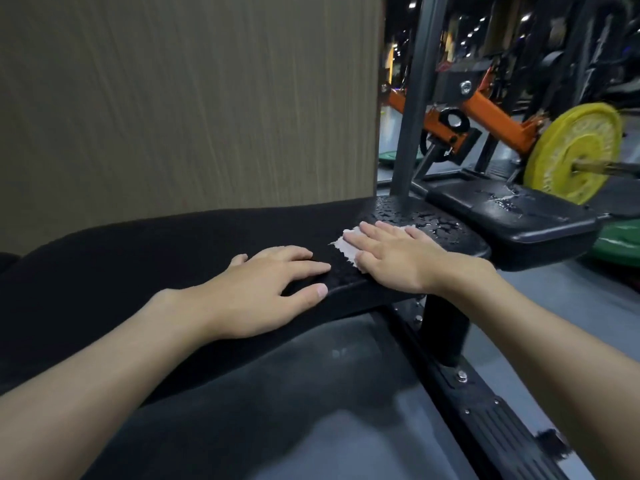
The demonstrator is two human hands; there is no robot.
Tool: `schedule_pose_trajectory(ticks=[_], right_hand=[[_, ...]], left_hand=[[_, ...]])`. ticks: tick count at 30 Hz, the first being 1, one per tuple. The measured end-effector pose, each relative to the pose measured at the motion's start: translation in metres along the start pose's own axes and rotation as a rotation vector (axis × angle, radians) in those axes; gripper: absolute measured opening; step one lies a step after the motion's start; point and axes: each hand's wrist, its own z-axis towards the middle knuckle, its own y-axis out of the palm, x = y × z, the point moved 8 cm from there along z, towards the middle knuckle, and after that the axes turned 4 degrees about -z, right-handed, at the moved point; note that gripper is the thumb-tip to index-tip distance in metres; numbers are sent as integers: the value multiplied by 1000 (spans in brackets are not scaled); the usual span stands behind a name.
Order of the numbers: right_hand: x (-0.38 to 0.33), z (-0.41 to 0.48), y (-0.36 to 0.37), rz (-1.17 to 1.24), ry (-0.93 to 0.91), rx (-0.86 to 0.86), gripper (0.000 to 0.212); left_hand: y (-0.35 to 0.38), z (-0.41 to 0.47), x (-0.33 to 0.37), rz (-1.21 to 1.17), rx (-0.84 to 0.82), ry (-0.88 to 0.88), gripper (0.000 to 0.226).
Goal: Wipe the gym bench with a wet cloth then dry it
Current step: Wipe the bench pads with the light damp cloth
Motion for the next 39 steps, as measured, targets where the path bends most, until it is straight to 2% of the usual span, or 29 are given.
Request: schedule_pose_trajectory(ticks=[2,7,12,18,25,34,36,39], right_hand=[[29,-6,-1,-8,22,15,54],[88,-27,-3,6,147,126,53],[77,-46,5,64,238,286,51],[-20,-52,10,8,149,295,48],[-168,-46,9,-12,12,216,47],[-309,-48,17,-118,-164,168,51],[-343,-47,22,-135,-213,181,53],[-400,-50,26,-199,-310,314,60]], left_hand=[[3,9,7,-2,24,-27,71],[6,13,10,-9,62,-49,68],[-1,-2,3,-1,81,14,52],[-18,-52,-47,4,119,24,51],[-38,-140,-132,30,194,-80,41],[-57,-222,-213,-12,291,-179,38],[-62,-238,-227,-121,322,-211,53],[-67,-258,-246,-271,391,-237,73]])
